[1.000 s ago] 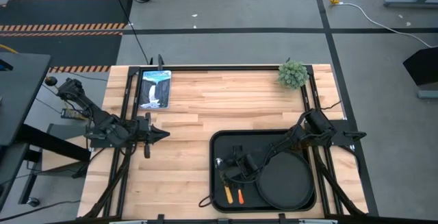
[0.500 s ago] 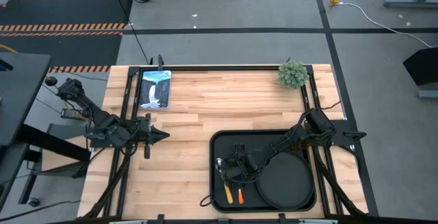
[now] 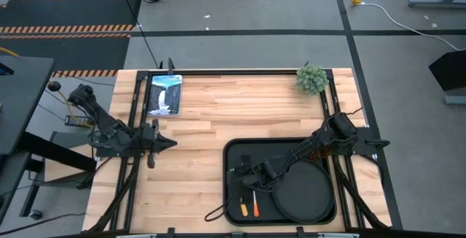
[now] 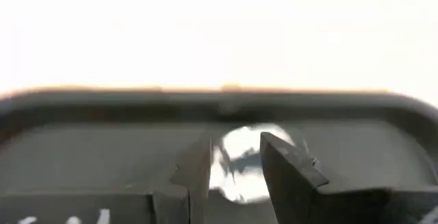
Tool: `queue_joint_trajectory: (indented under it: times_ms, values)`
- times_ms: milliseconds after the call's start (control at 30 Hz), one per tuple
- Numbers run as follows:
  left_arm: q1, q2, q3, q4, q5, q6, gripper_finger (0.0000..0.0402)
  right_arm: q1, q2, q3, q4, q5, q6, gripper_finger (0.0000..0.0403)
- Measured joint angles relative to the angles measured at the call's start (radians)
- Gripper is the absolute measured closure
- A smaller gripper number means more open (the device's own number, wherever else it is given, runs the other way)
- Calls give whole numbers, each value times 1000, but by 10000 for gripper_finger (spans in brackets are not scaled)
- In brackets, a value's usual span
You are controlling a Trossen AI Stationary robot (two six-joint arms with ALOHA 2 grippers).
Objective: Pick and place plate/cup/fork/spoon on tray
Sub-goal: Adjust the utensils
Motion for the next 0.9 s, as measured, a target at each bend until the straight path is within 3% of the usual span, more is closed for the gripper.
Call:
queue_joint_trajectory:
  times_ms: [300,900]
  values:
    - [-60,-11,-123,235,-15,14,398,-9,0,-16,172,0,-133,268]
    - [-78,-12,-126,241,-26,7,392,-65,-1,-143,308,9,-158,268]
